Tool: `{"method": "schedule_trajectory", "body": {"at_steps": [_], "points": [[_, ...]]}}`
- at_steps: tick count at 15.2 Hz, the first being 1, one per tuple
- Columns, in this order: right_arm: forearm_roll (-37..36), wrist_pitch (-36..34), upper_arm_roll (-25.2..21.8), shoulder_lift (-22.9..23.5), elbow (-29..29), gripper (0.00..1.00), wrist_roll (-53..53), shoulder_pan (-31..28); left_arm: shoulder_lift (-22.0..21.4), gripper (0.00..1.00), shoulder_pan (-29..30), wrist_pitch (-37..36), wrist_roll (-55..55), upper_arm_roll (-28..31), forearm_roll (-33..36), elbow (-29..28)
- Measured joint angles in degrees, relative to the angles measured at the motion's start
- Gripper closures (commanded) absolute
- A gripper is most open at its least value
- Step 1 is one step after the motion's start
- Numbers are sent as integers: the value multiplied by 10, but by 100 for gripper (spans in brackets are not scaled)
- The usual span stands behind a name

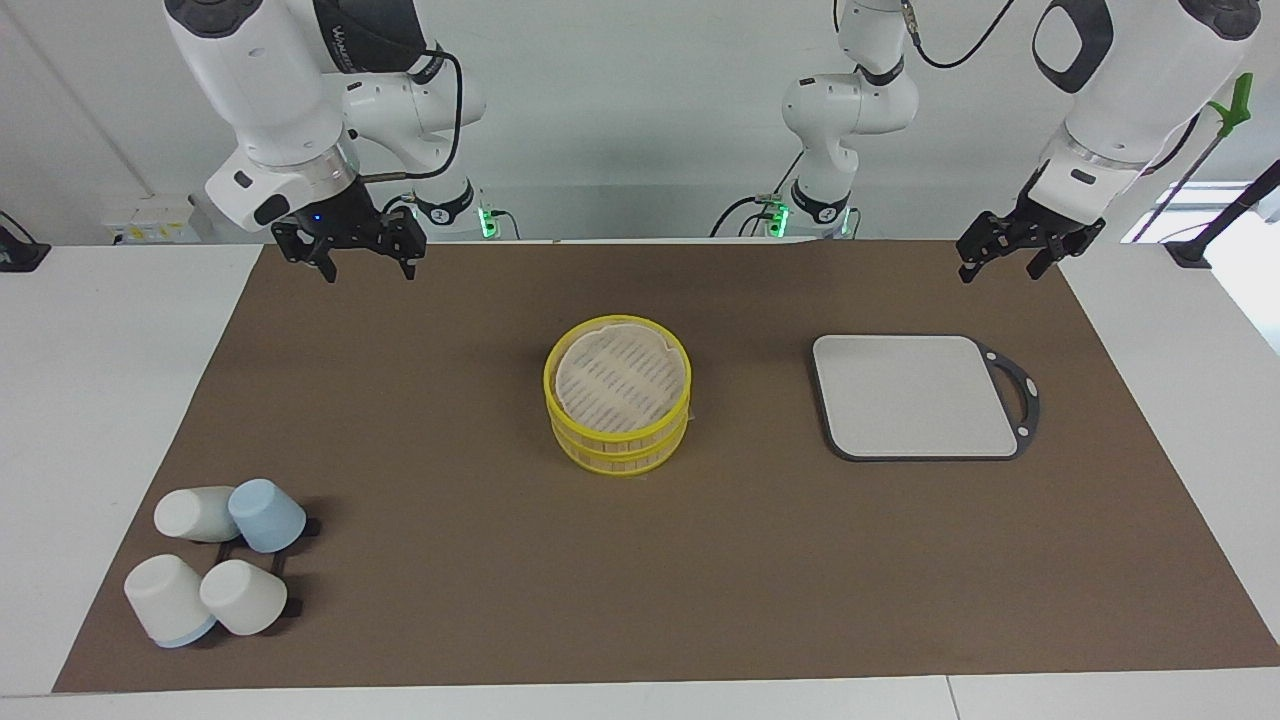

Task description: Place bun in steamer

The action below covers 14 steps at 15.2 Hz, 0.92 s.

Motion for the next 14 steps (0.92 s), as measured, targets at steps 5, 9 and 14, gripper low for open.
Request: {"method": "schedule_trajectory", "body": {"at_steps": [5,9,14], "points": [[37,0,-312,-1,-9,0,-16,240,0,0,0,0,0,0,0,0],[41,3,-341,-1,-13,0,-22,258,0,0,0,0,0,0,0,0],[41,16,-207,-1,-14,0,-39,112,0,0,0,0,0,0,0,0]]}}
